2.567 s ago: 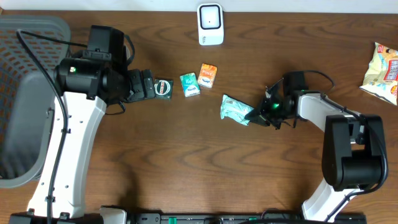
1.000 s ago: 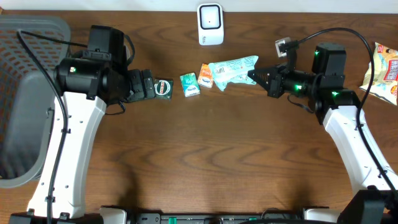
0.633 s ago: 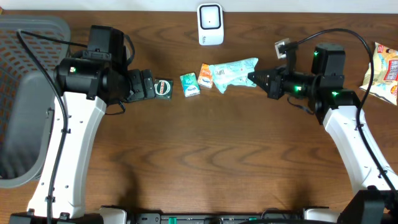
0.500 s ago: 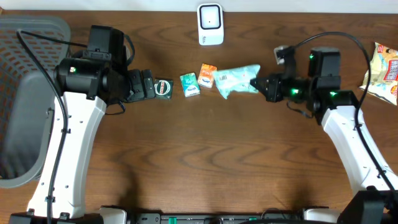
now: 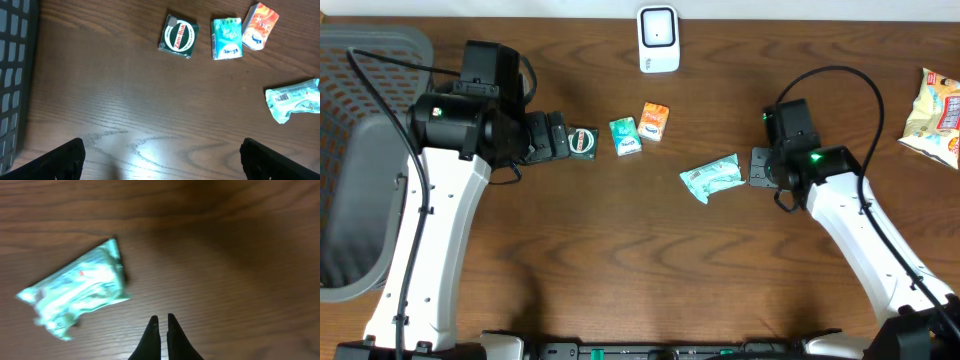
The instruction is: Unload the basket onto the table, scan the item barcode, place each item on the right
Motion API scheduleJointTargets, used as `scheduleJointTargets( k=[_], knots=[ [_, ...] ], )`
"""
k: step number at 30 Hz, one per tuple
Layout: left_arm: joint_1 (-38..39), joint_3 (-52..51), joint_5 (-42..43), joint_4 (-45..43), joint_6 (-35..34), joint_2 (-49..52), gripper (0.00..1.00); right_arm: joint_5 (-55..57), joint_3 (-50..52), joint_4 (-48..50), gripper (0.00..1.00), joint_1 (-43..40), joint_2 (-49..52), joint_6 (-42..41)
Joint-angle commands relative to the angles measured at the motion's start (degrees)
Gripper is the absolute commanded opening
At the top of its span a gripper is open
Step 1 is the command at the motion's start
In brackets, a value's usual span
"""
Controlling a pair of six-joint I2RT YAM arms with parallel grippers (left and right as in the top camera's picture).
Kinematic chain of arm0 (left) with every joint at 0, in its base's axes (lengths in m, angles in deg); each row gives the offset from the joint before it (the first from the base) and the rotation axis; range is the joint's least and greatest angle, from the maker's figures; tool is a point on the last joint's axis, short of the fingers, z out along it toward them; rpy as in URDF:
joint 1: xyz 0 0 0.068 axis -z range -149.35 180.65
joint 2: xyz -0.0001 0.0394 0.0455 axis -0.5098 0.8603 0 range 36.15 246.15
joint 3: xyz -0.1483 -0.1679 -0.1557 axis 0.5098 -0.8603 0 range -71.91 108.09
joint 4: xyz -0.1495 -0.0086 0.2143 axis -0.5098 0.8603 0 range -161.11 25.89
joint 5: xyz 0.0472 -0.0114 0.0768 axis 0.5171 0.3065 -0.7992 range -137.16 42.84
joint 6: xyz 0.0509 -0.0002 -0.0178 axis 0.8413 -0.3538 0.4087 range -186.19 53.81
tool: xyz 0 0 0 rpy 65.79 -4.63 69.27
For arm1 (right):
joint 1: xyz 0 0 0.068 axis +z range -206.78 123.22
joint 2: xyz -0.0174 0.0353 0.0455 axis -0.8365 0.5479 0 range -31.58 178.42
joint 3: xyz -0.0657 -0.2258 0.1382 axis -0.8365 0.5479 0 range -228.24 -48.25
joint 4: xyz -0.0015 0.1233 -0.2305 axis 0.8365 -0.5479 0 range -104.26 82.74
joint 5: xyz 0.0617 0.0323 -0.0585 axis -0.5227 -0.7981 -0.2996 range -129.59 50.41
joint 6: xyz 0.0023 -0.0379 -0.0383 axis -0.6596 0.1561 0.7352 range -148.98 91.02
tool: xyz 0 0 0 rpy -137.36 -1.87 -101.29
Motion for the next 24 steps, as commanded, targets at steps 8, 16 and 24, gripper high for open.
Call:
scheduleJointTargets(
  k=[8,16,24],
  knots=[
    [-0.13,0.15,-0.33,0.02,0.15,0.00,0.98,-14.32,-0.74,8.09,0.46,0.48,2.51,-2.21],
    [-0.13,0.15,-0.33,0.02,0.15,0.00,0.98,-23.39,-0.81,14.49,0.78,-2.03,12.33,-2.99],
    [-0.13,0.15,-0.33,0.02,0.15,0.00,0.98,-39.71,-0.83,21.07,0.76,-9.75,20.24,-0.20]
  ],
)
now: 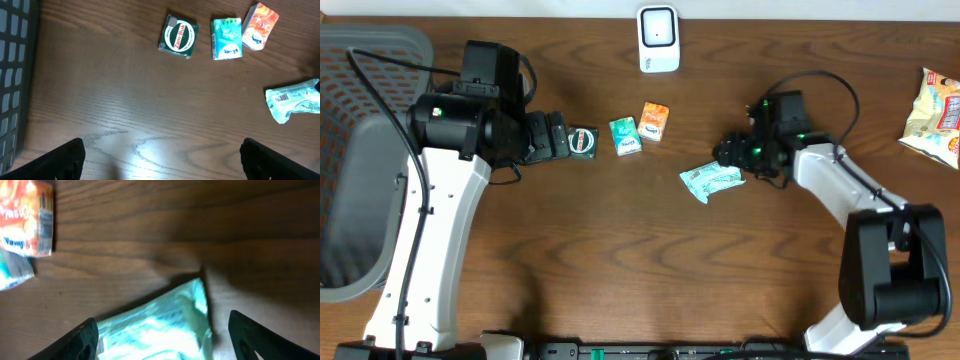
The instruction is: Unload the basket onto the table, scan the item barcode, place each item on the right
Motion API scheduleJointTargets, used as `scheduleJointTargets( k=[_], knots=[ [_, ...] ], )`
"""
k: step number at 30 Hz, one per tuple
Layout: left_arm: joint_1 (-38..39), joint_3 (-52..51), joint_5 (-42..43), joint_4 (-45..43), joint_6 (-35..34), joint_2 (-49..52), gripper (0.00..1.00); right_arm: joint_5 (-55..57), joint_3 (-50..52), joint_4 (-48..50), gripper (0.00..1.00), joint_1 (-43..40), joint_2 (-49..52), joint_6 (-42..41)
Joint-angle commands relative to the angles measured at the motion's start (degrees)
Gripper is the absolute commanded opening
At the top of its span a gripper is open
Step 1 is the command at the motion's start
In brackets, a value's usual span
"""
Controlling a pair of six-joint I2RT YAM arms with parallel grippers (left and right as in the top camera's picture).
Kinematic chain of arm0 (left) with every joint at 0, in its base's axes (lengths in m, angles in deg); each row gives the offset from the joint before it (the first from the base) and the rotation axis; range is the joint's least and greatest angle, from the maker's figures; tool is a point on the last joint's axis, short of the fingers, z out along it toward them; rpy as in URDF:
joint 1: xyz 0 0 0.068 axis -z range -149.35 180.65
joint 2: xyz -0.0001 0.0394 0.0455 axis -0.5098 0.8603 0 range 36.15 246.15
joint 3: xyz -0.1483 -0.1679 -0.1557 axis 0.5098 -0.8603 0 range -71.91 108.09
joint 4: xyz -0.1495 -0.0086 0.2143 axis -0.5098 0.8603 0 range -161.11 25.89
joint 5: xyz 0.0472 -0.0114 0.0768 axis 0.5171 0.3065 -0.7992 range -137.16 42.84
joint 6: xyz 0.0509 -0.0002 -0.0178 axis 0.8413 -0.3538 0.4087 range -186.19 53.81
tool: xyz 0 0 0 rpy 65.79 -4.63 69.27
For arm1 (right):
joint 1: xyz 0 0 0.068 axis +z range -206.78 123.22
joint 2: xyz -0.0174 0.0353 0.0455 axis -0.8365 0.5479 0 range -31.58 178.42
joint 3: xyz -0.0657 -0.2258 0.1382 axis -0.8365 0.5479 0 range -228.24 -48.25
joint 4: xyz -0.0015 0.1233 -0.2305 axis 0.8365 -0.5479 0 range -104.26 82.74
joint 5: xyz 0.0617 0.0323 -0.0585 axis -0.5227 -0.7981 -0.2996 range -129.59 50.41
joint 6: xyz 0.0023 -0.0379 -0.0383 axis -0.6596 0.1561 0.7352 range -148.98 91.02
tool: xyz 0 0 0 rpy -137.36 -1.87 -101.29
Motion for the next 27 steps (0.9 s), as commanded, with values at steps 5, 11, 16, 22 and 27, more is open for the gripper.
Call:
scheduleJointTargets(
  k=[5,11,16,22,27],
  knots=[
    [-0.13,0.15,-0.33,0.02,0.15,0.00,0.98,-11.15,-0.72,0.48,0.73,-3.56,5.16,2.49],
    [-0.13,0.15,-0.35,0.02,0.15,0.00,0.98,-13.68,-0.72,-0.83,0.62,-3.17,11.02,2.58],
    [-0.13,0.15,-0.33,0.02,0.15,0.00,0.98,-14.71,-0.72,-2.64,0.18,-2.64,13.75,3.08],
    [-0.13,0.15,-0.33,0.02,0.15,0.00,0.98,-19.78,-1.27,-2.95,0.01,-3.28,12.31,4.55],
    [-0.13,0.15,-0.33,0.02,0.15,0.00,0.98,-21.57,-2.86,-3.23,0.01,-4.66,5.73,4.52]
  ],
)
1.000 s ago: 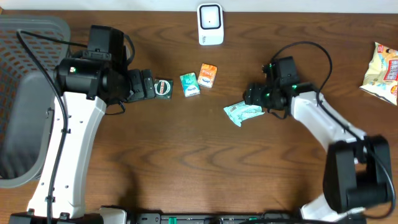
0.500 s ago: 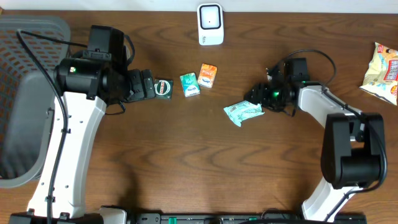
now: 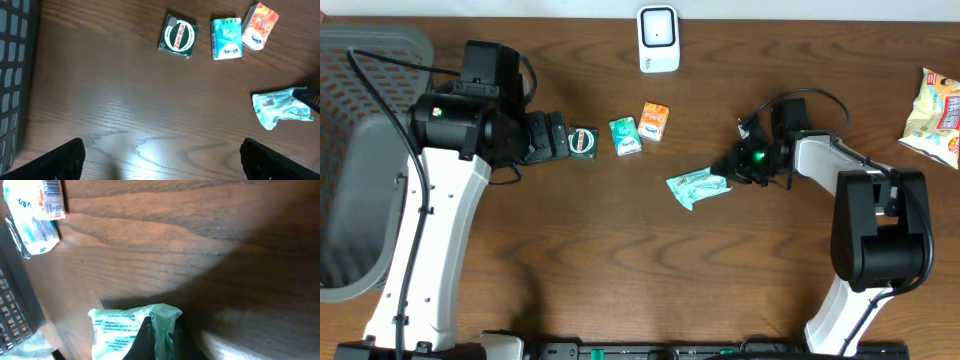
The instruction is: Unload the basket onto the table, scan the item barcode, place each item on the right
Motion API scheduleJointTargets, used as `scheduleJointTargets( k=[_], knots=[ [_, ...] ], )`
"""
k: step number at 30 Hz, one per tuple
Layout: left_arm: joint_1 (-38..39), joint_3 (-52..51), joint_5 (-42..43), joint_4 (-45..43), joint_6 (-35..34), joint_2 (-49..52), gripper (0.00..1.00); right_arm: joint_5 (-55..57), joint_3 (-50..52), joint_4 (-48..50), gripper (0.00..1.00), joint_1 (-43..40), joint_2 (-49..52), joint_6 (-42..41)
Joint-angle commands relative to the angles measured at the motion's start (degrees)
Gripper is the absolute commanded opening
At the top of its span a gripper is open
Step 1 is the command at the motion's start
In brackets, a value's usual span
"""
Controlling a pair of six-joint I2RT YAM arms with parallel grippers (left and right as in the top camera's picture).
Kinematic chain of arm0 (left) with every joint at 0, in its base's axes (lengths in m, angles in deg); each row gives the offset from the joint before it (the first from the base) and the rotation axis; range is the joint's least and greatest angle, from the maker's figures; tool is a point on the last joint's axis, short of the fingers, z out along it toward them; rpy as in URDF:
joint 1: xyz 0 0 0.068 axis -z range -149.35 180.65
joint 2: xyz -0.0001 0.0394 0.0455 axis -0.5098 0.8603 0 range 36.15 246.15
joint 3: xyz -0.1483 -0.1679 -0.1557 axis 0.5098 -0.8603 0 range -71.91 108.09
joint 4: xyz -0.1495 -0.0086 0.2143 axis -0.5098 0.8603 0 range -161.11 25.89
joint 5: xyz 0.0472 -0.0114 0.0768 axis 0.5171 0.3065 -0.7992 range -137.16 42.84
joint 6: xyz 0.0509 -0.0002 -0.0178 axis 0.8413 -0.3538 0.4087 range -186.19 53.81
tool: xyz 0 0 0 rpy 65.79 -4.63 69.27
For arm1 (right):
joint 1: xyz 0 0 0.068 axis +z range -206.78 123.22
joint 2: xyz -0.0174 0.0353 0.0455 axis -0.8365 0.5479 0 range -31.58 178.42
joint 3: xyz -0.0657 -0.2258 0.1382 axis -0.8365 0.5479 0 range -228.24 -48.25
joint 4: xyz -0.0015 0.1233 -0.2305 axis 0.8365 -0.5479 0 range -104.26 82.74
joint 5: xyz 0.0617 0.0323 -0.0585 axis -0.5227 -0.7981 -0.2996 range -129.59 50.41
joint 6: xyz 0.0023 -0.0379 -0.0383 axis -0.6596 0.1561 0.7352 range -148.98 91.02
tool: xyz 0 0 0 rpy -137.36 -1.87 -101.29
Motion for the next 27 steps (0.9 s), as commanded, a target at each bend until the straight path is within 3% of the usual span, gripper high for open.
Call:
scheduleJointTargets(
  k=[1,10,14,16,20,22,27],
  knots=[
    [-0.13,0.15,-0.33,0.02,0.15,0.00,0.98,-0.33,-0.59,-0.24,0.01,-0.92,-6.54,1.27],
    [-0.13,0.15,-0.33,0.02,0.15,0.00,0.98,13.20,-0.85,-5.33,0.01,-0.39,-22.64,2.05],
    [-0.13,0.15,-0.33,0.02,0.15,0.00,0.98,15.52,-0.83,-6.95,0.01,-0.35,-23.96,2.82],
    [-0.13,0.15,-0.33,0.02,0.15,0.00,0.98,16.48,-0.76,-7.98,0.16,-0.33,-23.43,2.82],
    [-0.13,0.15,-0.33,0.02,0.15,0.00,0.98,16.98,-0.74,-8.96,0.61,-0.31,-20.37,2.73],
    [-0.13,0.15,-0.33,0.02,0.15,0.00,0.98,16.79,-0.74,-8.92,0.68,-0.09,-17.79,1.86],
    [-0.13,0.15,-0.33,0.02,0.15,0.00,0.98,13.33,-0.74,-6.47,0.69,0.90,-9.64,0.42]
  ],
)
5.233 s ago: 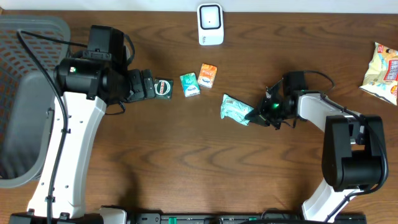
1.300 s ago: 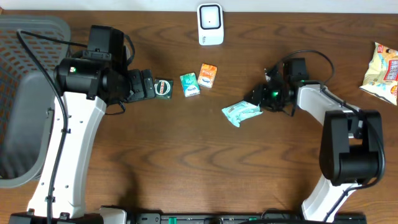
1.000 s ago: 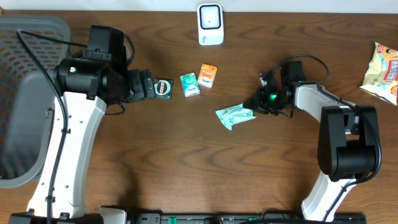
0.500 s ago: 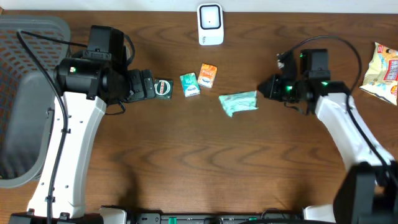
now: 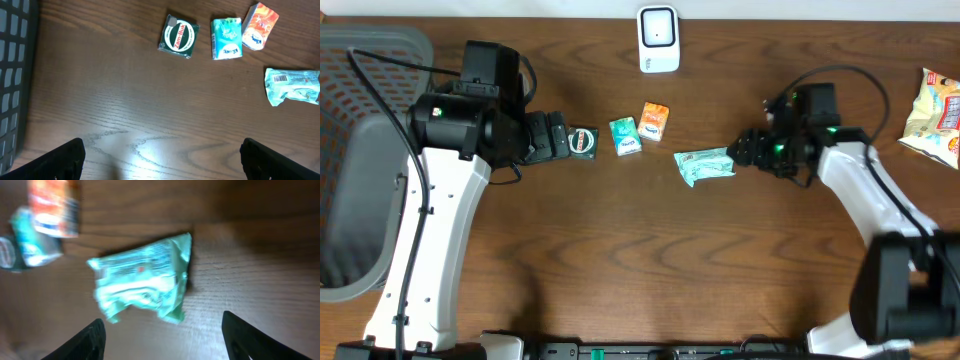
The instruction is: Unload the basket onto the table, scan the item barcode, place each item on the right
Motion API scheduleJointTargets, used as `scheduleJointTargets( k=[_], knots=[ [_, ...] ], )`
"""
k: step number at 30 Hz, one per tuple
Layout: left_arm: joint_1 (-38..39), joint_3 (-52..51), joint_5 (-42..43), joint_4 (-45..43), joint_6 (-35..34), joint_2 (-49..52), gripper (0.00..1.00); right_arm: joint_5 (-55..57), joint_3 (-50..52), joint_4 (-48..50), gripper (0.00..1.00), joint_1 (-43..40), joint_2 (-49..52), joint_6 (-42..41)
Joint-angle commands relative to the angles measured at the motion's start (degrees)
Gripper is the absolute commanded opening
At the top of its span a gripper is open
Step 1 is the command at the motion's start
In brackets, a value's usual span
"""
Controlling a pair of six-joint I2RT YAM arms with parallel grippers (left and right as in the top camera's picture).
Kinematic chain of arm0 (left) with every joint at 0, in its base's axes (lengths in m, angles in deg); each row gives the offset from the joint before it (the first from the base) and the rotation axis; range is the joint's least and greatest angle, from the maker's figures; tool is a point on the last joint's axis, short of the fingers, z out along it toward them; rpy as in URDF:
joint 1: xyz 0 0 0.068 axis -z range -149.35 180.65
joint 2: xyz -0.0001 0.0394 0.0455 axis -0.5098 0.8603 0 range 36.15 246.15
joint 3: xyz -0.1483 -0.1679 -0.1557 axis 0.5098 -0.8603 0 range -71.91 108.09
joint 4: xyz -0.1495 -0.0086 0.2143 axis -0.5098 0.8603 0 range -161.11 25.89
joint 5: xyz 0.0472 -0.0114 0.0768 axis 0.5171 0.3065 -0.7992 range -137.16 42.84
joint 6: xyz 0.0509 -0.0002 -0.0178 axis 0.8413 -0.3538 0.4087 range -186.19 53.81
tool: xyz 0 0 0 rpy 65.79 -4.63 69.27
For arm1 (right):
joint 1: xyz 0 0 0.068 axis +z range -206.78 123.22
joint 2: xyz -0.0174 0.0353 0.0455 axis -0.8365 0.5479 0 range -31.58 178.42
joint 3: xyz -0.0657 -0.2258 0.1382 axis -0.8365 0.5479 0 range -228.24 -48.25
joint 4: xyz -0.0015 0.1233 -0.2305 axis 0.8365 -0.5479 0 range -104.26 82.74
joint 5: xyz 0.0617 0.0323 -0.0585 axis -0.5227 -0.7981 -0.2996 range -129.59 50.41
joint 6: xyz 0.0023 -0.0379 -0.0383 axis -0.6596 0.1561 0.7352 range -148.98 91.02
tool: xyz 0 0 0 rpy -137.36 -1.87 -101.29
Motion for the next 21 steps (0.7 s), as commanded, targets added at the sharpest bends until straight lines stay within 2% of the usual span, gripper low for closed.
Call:
scheduleJointTargets(
  k=[1,5,12,14,16,17,18,21],
  knots=[
    [-0.13,0.15,-0.33,0.02,0.15,0.00,0.98,-4.31,-0.35,2.29,0.69,0.96,6.10,-0.96],
    [-0.13,0.15,-0.33,0.02,0.15,0.00,0.98,-9.57,-0.35,6.08,0.67,1.07,12.39,-3.41],
    [-0.13,0.15,-0.33,0.02,0.15,0.00,0.98,-11.91,-0.35,10.82,0.68,1.09,15.87,-4.24],
    [-0.13,0.15,-0.33,0.02,0.15,0.00,0.98,-13.09,-0.35,12.37,0.58,1.07,16.26,-4.28],
    [-0.13,0.15,-0.33,0.02,0.15,0.00,0.98,-14.53,-0.35,13.22,0.31,1.07,16.57,-4.98],
    [-0.13,0.15,-0.33,0.02,0.15,0.00,0.98,-14.53,-0.35,13.31,0.10,1.07,16.61,-5.46],
    [-0.13,0.15,-0.33,0.02,0.15,0.00,0.98,-14.49,-0.35,13.46,0.01,1.07,16.61,-5.53],
    [-0.13,0.15,-0.33,0.02,0.15,0.00,0.98,-14.53,-0.55,13.86,0.01,0.94,16.57,-5.49]
  ],
)
